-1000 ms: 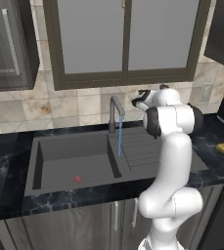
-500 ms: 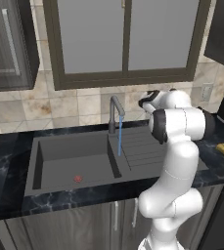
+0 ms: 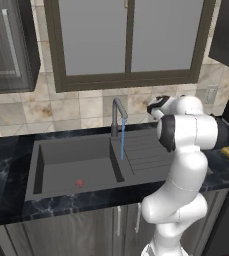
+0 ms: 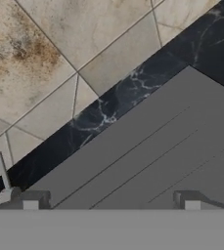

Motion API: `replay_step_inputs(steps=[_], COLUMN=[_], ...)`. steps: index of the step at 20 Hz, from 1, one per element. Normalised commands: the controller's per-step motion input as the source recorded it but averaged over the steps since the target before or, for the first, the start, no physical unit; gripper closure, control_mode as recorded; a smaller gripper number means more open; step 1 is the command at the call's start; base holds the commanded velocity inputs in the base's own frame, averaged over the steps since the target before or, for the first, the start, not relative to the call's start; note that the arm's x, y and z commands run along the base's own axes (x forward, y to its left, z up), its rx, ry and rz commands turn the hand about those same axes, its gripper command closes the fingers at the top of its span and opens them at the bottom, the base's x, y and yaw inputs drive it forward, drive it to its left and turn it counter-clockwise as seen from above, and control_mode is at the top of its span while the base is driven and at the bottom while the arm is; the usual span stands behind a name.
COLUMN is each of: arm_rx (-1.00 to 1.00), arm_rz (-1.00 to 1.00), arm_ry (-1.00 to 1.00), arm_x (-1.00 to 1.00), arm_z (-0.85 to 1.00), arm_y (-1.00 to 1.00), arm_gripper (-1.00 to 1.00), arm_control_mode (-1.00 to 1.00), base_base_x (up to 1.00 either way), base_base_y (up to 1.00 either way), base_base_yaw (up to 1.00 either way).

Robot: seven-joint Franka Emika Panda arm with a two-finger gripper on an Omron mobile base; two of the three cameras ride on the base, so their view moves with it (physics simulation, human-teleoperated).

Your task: Soak the sponge with water for a few seconds and then drop it inside the sink.

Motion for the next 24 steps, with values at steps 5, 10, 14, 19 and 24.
replay_step_inputs(steps=[5,10,14,19,24], arm_rx=[-0.01,-0.05,-0.08,-0.1,-0.1], arm_rz=[0.0,0.01,0.03,0.05,0.07], arm_ry=[0.0,0.07,0.13,0.13,0.11], arm_x=[-0.32,-0.24,-0.21,-0.15,-0.08], arm_z=[0.03,0.08,0.12,0.15,0.13], arm_y=[-0.17,-0.04,-0.03,-0.08,-0.13], arm_gripper=[-1.0,-1.0,-1.0,-1.0,-1.0], arm_control_mode=[-1.0,-1.0,-1.0,-1.0,-1.0], base_base_x=[0.0,0.0,0.0,0.0,0.0], base_base_y=[0.0,0.0,0.0,0.0,0.0], base_base_yaw=[0.0,0.0,0.0,0.0,0.0])
